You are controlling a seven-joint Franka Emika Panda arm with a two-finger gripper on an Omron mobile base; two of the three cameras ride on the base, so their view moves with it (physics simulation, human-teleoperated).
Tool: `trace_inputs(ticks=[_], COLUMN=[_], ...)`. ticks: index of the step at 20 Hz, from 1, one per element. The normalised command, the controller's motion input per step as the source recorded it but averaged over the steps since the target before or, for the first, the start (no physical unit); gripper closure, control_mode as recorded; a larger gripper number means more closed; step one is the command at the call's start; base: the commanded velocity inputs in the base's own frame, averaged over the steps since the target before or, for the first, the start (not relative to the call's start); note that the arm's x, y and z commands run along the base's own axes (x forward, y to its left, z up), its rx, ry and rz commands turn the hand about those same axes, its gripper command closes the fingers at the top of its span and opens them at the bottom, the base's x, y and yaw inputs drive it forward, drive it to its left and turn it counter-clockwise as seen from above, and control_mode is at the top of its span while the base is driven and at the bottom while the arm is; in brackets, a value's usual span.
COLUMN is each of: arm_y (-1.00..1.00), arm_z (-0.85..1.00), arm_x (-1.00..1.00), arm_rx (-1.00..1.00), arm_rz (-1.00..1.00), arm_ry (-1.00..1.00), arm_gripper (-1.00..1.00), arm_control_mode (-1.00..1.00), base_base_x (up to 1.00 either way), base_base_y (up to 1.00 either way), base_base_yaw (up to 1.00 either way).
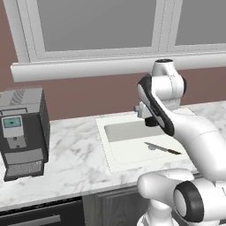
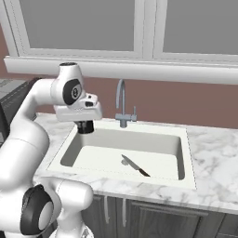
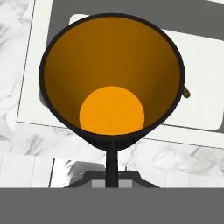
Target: Pick the mug and mug and place them in the sink. Then turn on the water.
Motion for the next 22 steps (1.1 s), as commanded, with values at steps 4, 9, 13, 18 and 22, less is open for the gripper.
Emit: trace_inputs(ticks=[4, 9, 13, 18, 22], arm_y=[0.09, 0.01, 0.00, 0.00, 0.00], arm_z=[-0.42, -0.41, -0.41, -0.43, -0.46], arm_x=[0.22, 0.18, 0.09, 0.11, 0.11], arm_rx=[0.03, 0.03, 0.02, 0.01, 0.02], arm_rz=[0.00, 0.02, 0.02, 0.02, 0.03], arm_ry=[0.00, 0.00, 0.00, 0.00, 0.00], arm_gripper=[1.00, 1.00, 1.00, 1.00, 1.00], arm_control_mode=[-1.00, -1.00, -1.00, -1.00, -1.00], base_base_x=[0.00, 0.00, 0.00, 0.00, 0.00], base_base_y=[0.00, 0.00, 0.00, 0.00, 0.00], base_base_yaw=[0.00, 0.00, 0.00, 0.00, 0.00])
